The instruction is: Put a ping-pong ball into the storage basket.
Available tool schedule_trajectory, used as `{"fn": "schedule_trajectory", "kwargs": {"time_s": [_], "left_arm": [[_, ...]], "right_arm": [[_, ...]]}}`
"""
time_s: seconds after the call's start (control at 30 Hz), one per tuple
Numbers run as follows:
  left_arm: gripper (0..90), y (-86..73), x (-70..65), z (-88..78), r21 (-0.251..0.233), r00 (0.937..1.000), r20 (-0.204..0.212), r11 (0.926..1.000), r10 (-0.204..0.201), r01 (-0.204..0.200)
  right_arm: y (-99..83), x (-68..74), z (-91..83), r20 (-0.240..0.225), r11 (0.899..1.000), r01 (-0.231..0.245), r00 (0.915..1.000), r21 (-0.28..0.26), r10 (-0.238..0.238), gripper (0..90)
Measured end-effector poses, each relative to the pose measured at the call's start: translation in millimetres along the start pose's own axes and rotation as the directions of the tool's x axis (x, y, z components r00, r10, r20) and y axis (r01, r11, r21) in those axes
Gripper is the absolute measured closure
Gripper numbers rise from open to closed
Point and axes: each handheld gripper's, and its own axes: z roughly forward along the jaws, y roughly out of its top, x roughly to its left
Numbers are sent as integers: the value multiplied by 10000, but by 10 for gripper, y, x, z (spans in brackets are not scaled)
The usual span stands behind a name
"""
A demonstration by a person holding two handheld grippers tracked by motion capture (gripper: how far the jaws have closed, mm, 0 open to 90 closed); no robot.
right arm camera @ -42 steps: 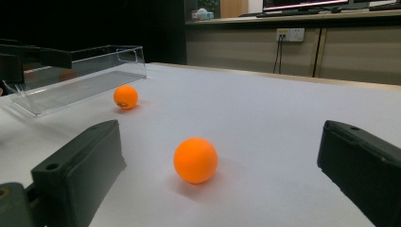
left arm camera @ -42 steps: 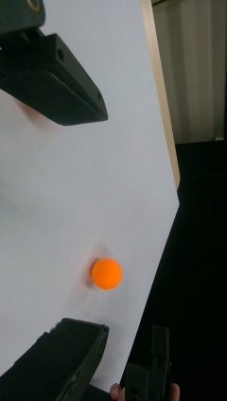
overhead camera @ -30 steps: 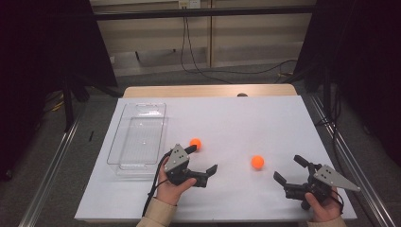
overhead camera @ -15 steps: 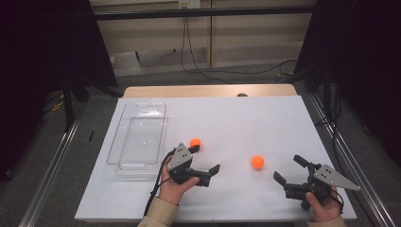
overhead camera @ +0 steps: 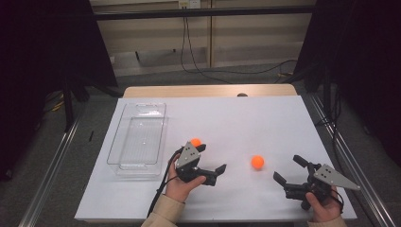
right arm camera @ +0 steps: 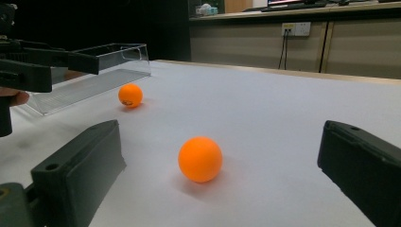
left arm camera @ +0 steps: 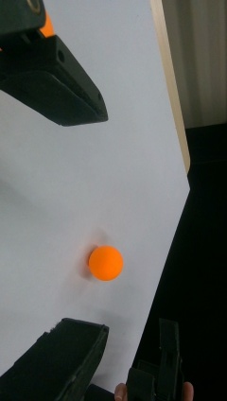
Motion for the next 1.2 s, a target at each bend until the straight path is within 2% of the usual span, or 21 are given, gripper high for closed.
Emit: {"fn": "schedule_trajectory", "kwargs": {"time_s": [0.47,0.67,1.2], "left_arm": [[18,14,-47,108,204,9998,105,9996,175,-177],[18,15,-65,163,221,9999,158,9997,63,-66],[19,24,-113,287,408,9992,385,9991,87,-102]], "right_arm": [[8,-4,-16,6,10000,38,10000,-44,-38,5],[8,-5,-19,24,10000,0,10000,-59,0,5],[7,-14,-25,-11,10000,84,10000,-2,-84,5]]}}
